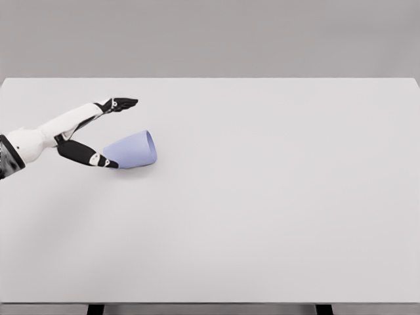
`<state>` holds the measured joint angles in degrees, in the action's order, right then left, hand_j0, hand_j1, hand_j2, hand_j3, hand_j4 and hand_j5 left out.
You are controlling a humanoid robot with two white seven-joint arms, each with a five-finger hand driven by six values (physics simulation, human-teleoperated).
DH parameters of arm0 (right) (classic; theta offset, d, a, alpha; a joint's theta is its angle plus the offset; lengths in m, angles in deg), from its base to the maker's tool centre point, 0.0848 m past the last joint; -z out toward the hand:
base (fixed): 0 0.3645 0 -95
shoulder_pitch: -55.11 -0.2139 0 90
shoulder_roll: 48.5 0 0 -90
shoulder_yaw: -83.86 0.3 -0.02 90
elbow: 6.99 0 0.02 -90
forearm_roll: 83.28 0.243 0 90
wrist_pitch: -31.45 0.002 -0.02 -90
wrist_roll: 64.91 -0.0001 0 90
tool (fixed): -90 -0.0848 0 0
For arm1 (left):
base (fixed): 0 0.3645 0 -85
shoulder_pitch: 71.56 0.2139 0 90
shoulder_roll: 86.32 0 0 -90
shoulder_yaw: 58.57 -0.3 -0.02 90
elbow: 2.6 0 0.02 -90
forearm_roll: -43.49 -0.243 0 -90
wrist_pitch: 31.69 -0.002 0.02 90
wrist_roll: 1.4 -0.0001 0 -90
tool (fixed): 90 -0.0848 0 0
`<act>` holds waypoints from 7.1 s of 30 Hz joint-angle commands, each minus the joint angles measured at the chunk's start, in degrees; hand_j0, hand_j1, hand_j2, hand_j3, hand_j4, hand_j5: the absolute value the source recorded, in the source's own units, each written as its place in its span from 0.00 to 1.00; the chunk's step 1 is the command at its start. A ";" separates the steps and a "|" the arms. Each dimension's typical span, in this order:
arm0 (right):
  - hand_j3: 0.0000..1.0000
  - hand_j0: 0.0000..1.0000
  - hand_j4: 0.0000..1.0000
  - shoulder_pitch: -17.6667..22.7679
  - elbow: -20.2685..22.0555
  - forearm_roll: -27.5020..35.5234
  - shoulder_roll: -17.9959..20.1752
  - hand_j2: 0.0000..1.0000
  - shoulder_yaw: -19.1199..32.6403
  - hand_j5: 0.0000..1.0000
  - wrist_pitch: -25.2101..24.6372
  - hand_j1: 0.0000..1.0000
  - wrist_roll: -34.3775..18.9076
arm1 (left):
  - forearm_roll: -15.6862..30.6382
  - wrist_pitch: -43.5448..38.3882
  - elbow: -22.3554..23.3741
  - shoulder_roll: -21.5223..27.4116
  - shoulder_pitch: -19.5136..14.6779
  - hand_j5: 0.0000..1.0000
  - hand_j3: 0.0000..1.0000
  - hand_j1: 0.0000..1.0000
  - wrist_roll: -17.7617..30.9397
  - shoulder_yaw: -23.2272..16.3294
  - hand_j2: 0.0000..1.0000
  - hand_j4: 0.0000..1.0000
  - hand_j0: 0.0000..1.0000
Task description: Flip the cup with left arm and place it on the table
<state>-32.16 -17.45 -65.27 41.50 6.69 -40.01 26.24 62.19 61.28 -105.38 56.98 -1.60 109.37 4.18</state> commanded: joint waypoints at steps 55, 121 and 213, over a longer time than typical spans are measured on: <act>1.00 1.00 1.00 0.00 0.00 0.01 0.00 1.00 0.00 1.00 0.01 1.00 -0.01 | -15.88 -8.15 9.44 -11.38 -3.69 1.00 1.00 1.00 0.24 -4.57 1.00 1.00 1.00; 1.00 1.00 1.00 0.00 0.00 0.01 0.00 1.00 0.00 1.00 0.01 1.00 -0.01 | -10.26 2.48 11.38 -13.14 -6.94 0.65 0.65 0.65 2.09 -3.87 0.65 0.65 0.65; 1.00 1.00 1.00 0.00 0.00 0.10 0.00 1.00 0.00 1.00 0.01 1.00 -0.01 | 16.90 30.17 25.70 -29.48 1.41 0.73 0.73 0.73 2.27 -6.77 0.73 0.73 0.73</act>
<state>-32.16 -17.45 -65.28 41.50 6.69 -40.01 26.24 78.79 91.43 -80.40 27.63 -0.19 111.59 -2.35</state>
